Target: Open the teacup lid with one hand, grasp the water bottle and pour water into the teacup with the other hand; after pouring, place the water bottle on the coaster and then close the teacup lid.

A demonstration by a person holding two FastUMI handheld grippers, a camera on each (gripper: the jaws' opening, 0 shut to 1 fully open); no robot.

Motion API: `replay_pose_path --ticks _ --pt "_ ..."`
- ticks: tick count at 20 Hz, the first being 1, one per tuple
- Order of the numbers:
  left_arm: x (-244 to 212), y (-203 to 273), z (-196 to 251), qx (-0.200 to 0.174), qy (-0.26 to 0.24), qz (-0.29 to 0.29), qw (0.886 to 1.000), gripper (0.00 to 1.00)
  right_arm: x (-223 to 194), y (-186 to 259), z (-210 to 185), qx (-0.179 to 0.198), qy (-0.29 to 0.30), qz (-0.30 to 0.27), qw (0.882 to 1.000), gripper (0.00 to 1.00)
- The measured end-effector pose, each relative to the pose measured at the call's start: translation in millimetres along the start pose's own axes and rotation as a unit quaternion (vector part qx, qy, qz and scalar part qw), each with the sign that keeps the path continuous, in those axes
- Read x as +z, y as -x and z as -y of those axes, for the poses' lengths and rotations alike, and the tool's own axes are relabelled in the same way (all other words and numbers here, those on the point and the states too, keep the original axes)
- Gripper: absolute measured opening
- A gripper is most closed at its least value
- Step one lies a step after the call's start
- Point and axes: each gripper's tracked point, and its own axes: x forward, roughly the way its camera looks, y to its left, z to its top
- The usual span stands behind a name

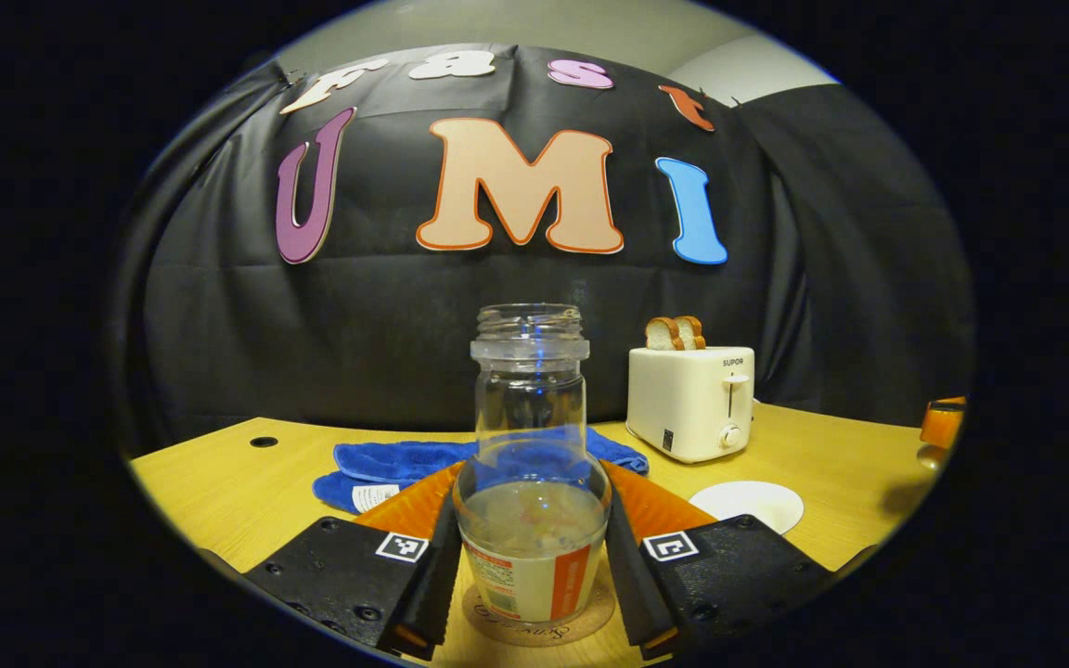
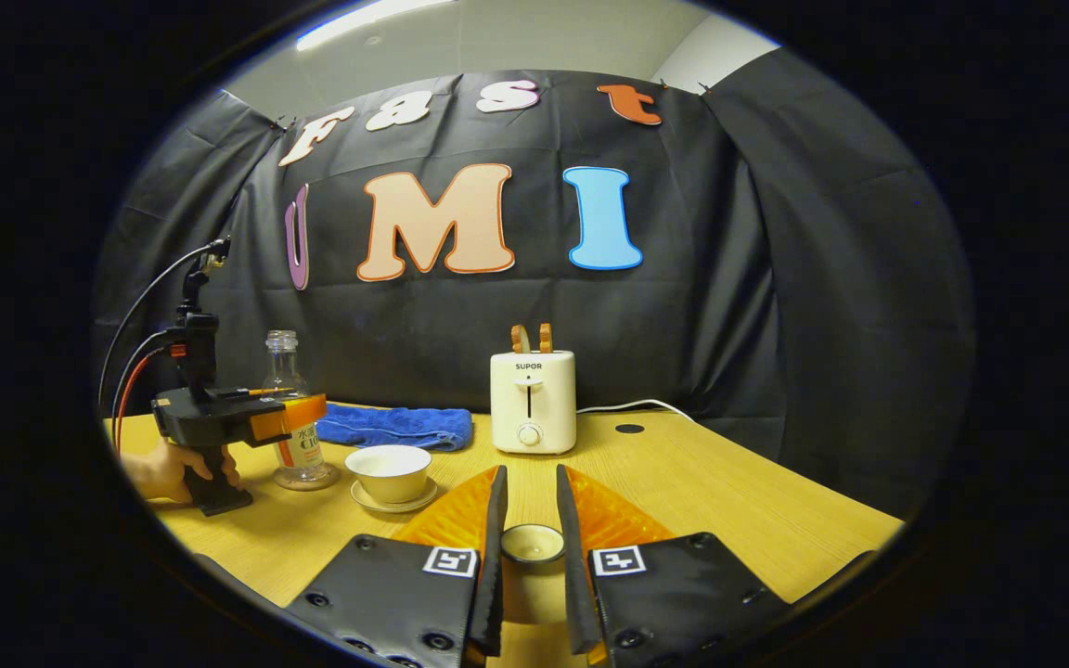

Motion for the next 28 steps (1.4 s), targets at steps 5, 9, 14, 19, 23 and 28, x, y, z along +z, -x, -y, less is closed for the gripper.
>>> replay_pose_path --ticks 5,9,14,19,23,28 --pt "-4 3 1 -0.002 0.002 -0.011 1.0 0.74 0 0 0 -0.002 0.0 0.0 1.0 0.3" --pt "-4 14 -10 0.022 0.001 -0.015 1.0 0.94 0 -4 -8 0.012 -0.001 0.0 1.0 0.31" --pt "-3 71 -10 0.016 0.0 -0.018 1.0 0.95 -3 -13 -46 0.072 -0.003 -0.003 0.997 0.3" --pt "4 141 -27 0.009 -0.001 -0.007 1.0 0.94 -5 -38 -80 0.112 -0.004 -0.007 0.994 0.31" --pt "4 151 -37 0.02 -0.002 -0.009 1.0 0.95 -6 -61 -109 0.134 -0.005 -0.009 0.991 0.31" --pt "3 152 -37 0.018 -0.002 -0.011 1.0 0.95 -8 -99 -130 0.132 -0.005 -0.011 0.991 0.31"
